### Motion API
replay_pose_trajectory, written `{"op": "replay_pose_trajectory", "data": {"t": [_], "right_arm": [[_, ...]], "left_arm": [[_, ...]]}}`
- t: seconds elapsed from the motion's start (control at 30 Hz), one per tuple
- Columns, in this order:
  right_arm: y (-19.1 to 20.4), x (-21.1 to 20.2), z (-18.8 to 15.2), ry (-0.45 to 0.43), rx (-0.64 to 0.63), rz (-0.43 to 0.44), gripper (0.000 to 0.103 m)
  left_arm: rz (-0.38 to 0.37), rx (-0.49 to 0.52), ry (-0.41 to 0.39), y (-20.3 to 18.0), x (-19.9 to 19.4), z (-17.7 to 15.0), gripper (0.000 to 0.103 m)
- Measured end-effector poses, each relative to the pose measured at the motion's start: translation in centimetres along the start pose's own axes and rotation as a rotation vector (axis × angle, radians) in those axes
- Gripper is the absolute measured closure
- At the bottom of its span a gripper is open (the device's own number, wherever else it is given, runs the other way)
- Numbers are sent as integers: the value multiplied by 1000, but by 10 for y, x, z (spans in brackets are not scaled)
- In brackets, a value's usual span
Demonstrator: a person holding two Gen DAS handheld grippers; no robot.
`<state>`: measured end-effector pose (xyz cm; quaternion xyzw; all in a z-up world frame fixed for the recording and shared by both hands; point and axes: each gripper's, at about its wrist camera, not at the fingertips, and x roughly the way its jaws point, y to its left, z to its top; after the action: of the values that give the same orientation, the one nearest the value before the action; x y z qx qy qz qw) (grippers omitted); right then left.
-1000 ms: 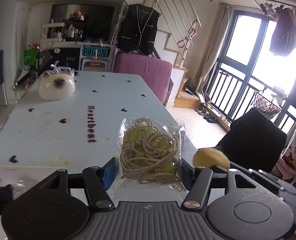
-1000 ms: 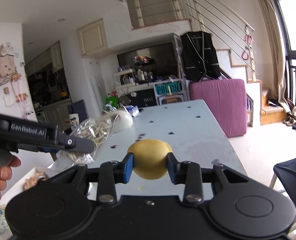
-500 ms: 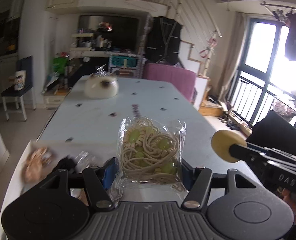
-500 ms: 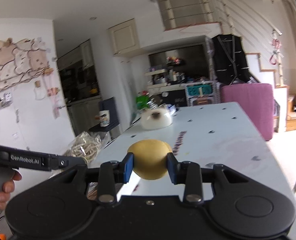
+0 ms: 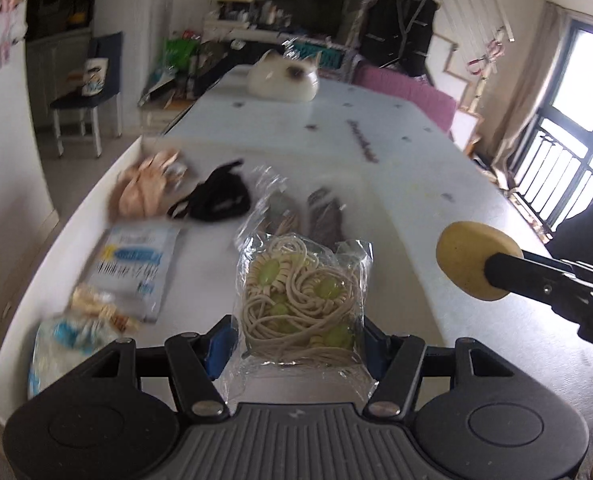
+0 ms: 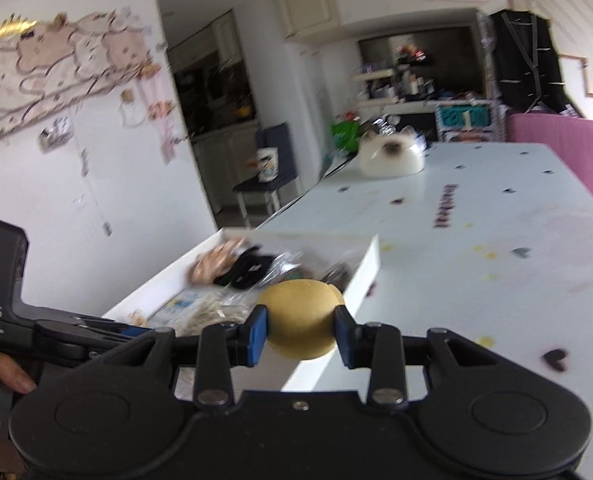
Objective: Organize soft objects
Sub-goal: 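Carry the rubber-band bag and yellow sponge toward the white box with both tools, then lower the rubber-band bag and sponge into the box and open both tools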
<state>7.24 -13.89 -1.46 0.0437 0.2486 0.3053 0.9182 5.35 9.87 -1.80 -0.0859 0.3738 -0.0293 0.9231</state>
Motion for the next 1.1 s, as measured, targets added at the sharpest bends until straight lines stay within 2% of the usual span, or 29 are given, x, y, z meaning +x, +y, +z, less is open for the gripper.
{"op": "replay_pose_trajectory", "data": {"t": [0.17,0.4,0.43,0.5,0.57,0.73,0.8,0.9,1.0,1.07,1.1], "right_arm": [[16,19,-6,58,-26,29,66],[38,37,-12,127,-83,69,66],[41,39,-12,136,-90,72,66],[45,43,-13,154,-100,72,66],[47,46,-14,167,-106,69,66],[46,50,-15,186,-111,50,66],[46,52,-16,199,-116,46,66],[49,54,-17,222,-134,38,63],[47,53,-17,235,-122,35,54],[44,47,-15,217,-108,69,36],[44,45,-13,209,-109,79,34]], "left_arm": [[78,-4,18,12,7,-11,39],[84,-31,24,24,5,-16,37],[83,-30,25,23,5,-16,35],[66,-45,21,24,4,-16,20],[52,-78,4,28,-1,-17,16],[26,-146,-96,34,-21,-15,18],[20,-137,-115,33,-25,-14,27],[26,-122,-109,32,-24,-12,31],[25,-128,-90,33,-18,-12,31],[32,-124,-80,33,-14,-13,33],[38,-120,-77,32,-13,-14,34]]}}
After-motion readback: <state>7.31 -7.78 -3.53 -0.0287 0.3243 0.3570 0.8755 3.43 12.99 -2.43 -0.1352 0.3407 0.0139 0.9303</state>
